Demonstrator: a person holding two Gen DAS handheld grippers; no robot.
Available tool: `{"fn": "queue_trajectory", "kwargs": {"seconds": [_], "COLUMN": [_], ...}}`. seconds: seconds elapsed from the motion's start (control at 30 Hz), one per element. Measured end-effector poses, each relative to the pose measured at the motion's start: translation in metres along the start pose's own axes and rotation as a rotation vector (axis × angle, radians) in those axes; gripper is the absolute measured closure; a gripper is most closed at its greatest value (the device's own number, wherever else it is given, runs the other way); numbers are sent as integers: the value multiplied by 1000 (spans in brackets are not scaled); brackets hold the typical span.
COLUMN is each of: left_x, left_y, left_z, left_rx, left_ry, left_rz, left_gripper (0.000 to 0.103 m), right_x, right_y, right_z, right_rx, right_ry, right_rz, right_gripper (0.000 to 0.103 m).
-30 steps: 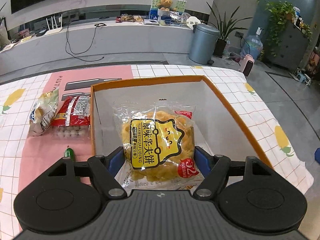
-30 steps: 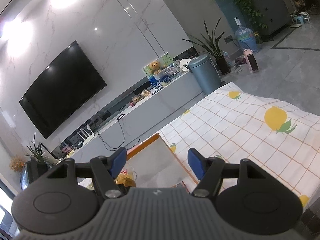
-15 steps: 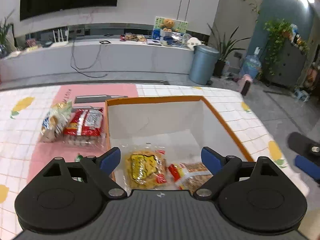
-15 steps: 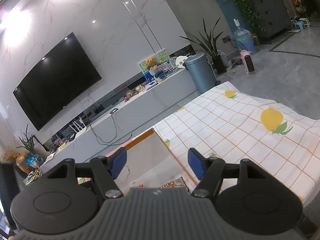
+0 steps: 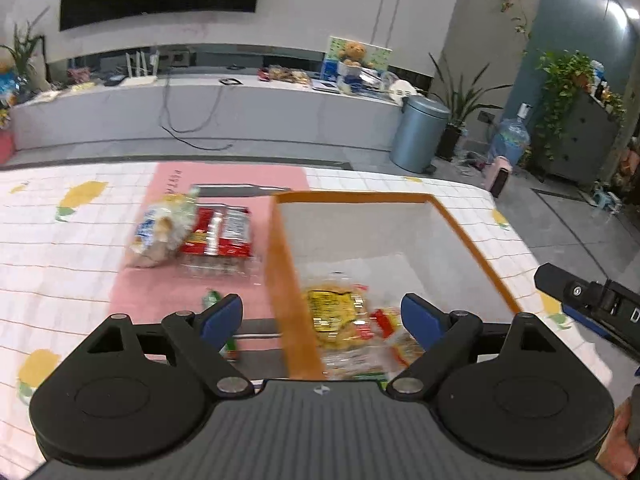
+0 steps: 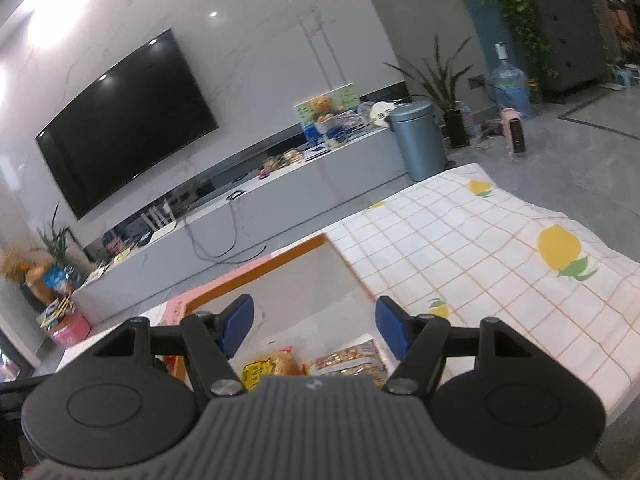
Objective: Organize snacks
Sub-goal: 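Move both open tools back toward the green sausage stick on the table, then close the right tool on the green sausage stick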
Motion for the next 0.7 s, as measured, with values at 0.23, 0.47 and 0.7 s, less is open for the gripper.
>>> {"fn": "queue_trajectory", "kwargs": {"seconds": [0.23, 0.47, 0.7], "left_x": [-7, -19, -37], "left_y": [33, 70, 112], "left_z": [6, 8, 7], "left_rx": [84, 105, 136], "left_ry": [-23, -31, -19], "left_rz": [22, 39, 58], "left_gripper": [3, 3, 3], "right_x": [-18, -44, -82], "right_y": [40, 74, 114], "right_z": [-8, -24, -33], "right_rx": [62, 156, 271], "right_ry": [4, 43, -19], "right_rz": [129, 212, 255], "right_gripper": [37, 47, 67]}}
Point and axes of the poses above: each gripper's, at about its wrist camera, not at the fingertips, and z roughly against the way its jaws point, y to its left, x to its top, the point moved 1 cm from there along -z, roughly the way its jaws point, and after that the axes turned 7 degrees about -z, right-handed, at the moved point
